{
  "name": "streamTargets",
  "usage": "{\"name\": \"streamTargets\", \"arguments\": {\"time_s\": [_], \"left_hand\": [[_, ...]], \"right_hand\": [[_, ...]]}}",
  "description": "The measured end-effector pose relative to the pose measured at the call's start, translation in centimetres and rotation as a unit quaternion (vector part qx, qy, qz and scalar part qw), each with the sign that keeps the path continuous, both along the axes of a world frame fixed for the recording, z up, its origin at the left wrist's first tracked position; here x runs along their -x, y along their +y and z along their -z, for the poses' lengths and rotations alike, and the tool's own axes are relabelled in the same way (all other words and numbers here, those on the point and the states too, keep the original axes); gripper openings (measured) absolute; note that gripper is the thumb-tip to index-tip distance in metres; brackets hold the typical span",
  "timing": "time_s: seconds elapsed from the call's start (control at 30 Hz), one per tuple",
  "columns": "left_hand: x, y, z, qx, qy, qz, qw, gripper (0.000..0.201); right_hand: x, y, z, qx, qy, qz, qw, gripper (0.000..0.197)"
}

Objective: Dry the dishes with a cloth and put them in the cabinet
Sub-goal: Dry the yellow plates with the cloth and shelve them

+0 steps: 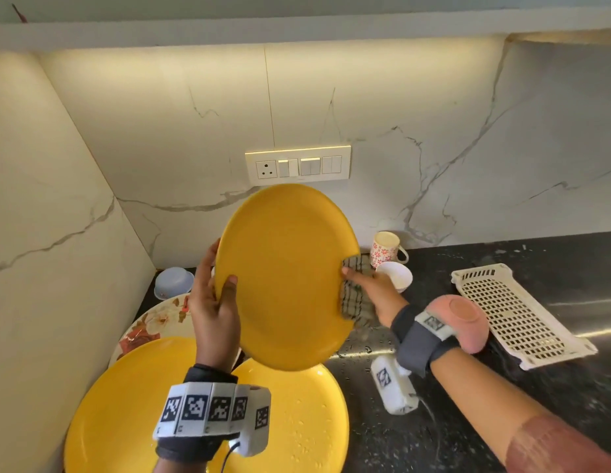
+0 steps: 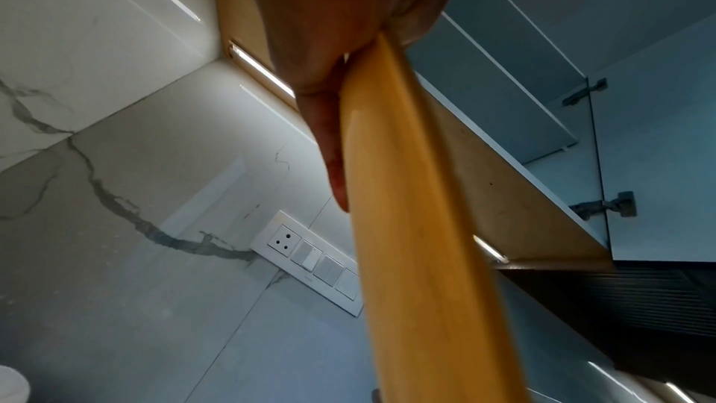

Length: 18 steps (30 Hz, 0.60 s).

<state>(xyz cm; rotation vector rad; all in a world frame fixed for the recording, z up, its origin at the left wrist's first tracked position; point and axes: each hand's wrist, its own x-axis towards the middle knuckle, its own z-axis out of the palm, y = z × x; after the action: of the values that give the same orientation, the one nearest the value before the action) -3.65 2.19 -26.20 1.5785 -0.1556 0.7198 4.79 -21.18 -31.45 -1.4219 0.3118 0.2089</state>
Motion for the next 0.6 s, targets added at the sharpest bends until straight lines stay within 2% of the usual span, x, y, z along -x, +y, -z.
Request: {"name": "streamTargets", "arguments": {"time_s": [0.07,0.13,0.23,0.3,0.4,0.47,0.53,0.6], "left_hand": [[-0.4,-1.1,0.0,0.010,-0.011,-0.023,1.000,0.041],[-0.3,-2.6,0.4,0.017,-0.010,-0.042,0.999,0.041],[0.4,-4.8,1.5,0.032,0.018,-0.092,0.995,0.041],[0.9,-5.5,2.2,0.047,0.047,-0.092,0.994,0.041],[1.6,-3.7,3.0,0.079,0.155,-0.035,0.984,0.041],[1.5,-1.4,2.6,0.053,0.225,-0.018,0.973,0.036],[1.0,0.7,1.7,0.001,0.264,0.008,0.964,0.032],[-0.1,1.9,0.7,-0.059,0.280,0.042,0.957,0.035]], "right_hand": [[1.4,1.0,2.2,-0.085,0.053,0.031,0.994,0.047],[2.0,1.8,4.1,-0.131,0.101,0.068,0.984,0.052],[2.6,2.4,5.3,-0.154,0.149,0.088,0.973,0.064],[2.6,1.8,5.2,-0.145,0.149,0.107,0.972,0.054],[1.9,-0.4,3.5,-0.094,0.080,0.113,0.986,0.039],[1.0,-2.5,1.4,-0.007,-0.009,0.106,0.994,0.036],[-0.1,-4.1,-1.3,0.097,-0.107,0.070,0.987,0.026],[-1.0,-4.7,-4.3,0.191,-0.192,0.009,0.963,0.023]]}}
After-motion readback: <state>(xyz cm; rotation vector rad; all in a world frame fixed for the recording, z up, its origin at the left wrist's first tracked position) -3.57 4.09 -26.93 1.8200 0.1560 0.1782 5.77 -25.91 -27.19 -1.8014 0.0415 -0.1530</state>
